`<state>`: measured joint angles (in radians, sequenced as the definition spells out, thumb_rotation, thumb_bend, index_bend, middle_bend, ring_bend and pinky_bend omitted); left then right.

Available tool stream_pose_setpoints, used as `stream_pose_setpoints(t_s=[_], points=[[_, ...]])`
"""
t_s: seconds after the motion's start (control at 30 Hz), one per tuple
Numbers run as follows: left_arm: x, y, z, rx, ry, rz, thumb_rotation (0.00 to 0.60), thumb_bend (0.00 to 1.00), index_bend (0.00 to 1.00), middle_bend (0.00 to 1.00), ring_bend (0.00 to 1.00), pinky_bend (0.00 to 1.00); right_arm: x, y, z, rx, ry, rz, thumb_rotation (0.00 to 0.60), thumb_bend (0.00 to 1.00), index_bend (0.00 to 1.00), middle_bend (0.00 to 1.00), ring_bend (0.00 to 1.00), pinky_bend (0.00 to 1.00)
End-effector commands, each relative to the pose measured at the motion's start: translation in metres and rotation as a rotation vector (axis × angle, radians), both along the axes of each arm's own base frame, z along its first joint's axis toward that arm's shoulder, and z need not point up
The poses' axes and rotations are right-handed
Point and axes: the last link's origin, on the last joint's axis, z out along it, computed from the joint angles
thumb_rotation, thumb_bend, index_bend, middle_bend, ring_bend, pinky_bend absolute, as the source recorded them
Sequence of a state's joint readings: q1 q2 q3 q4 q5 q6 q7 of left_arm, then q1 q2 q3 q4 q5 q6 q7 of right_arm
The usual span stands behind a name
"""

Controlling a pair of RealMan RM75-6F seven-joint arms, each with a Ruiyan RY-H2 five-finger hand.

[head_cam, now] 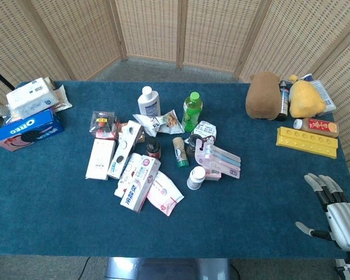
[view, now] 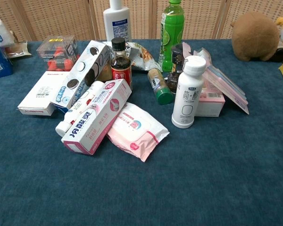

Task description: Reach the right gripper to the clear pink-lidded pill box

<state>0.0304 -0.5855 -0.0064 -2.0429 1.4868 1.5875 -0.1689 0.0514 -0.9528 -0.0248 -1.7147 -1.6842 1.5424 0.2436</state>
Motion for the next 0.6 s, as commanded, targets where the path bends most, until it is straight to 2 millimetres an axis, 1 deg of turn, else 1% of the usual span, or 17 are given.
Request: stream_pose_setpoints(t_s=[0.03,0.2,0.3,0.43,0.47,0.6], points=[[0.001,-0.002,0.004,0.011,-0.011,-0.004,0.6,0.0,0.0,0.0,0.0,0.0,-0.001,-0.001,-0.002,0.005,0.002,-0.001,0.6,0.0,0.0,0.0,0.0,0.0],[0.002,-0.004,0.005,0.006,-0.026,-0.005,0.6,0.0,0.0,0.0,0.0,0.0,-0.003,-0.006,-0.008,0.023,-0.026,-0.011,0.6,0.0,0.0,0.0,0.0,0.0],[0.003,-0.003,0.004,-0.006,-0.056,-0.013,0.6,0.0,0.0,0.0,0.0,0.0,-0.003,-0.016,-0.015,0.039,-0.076,-0.012,0.6,0.0,0.0,0.0,0.0,0.0],[0.004,-0.003,0.006,-0.019,-0.079,-0.019,0.6,0.0,0.0,0.0,0.0,0.0,0.0,-0.04,-0.024,0.078,-0.131,-0.013,0.6,0.0,0.0,0.0,0.0,0.0],[0.004,-0.004,0.007,-0.019,-0.081,-0.02,0.6,0.0,0.0,0.0,0.0,0.0,0.001,-0.049,-0.027,0.085,-0.142,-0.011,0.6,0.0,0.0,0.0,0.0,0.0],[0.003,-0.005,0.01,-0.011,-0.076,-0.015,0.6,0.0,0.0,0.0,0.0,0.0,0.004,-0.075,-0.038,0.119,-0.164,-0.026,0.6,0.0,0.0,0.0,0.0,0.0]])
